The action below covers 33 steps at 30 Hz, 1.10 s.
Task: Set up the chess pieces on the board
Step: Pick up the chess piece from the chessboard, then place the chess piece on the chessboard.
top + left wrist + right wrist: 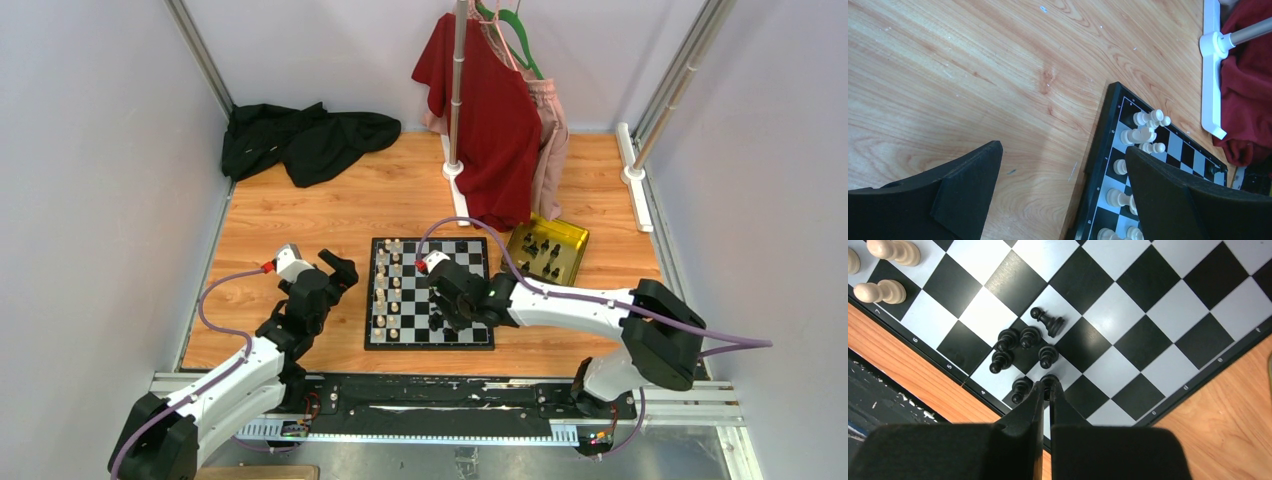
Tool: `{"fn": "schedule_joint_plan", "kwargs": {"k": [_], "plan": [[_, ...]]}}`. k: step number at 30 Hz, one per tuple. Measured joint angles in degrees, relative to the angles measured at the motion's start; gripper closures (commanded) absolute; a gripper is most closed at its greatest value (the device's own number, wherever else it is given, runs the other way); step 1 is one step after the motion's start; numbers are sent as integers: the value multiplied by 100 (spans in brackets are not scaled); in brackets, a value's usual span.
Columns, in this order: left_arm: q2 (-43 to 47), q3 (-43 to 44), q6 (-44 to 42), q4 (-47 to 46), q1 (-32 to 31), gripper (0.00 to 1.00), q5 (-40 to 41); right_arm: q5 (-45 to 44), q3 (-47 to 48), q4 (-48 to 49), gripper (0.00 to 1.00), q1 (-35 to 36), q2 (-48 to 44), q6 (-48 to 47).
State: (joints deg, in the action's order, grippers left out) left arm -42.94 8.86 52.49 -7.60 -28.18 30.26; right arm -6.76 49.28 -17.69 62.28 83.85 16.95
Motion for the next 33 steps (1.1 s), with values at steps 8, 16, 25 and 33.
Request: {"fn": "schedule_joint_plan", "kwargs": {"k": [8,16,25,33], "plan": [[2,0,0,0,0,0,-2,-295,223,-391,100,-13,-424,-22],[2,0,-2,0,0,0,-2,-369,439,-411,100,-741,-498,-264],[-33,0,-2,0,0,0,-2,-114,1082,-116,100,-1711,431,-579],[-46,0,-4,-2,0,0,-2,142,1552,79,100,-2004,1115,-693]]}}
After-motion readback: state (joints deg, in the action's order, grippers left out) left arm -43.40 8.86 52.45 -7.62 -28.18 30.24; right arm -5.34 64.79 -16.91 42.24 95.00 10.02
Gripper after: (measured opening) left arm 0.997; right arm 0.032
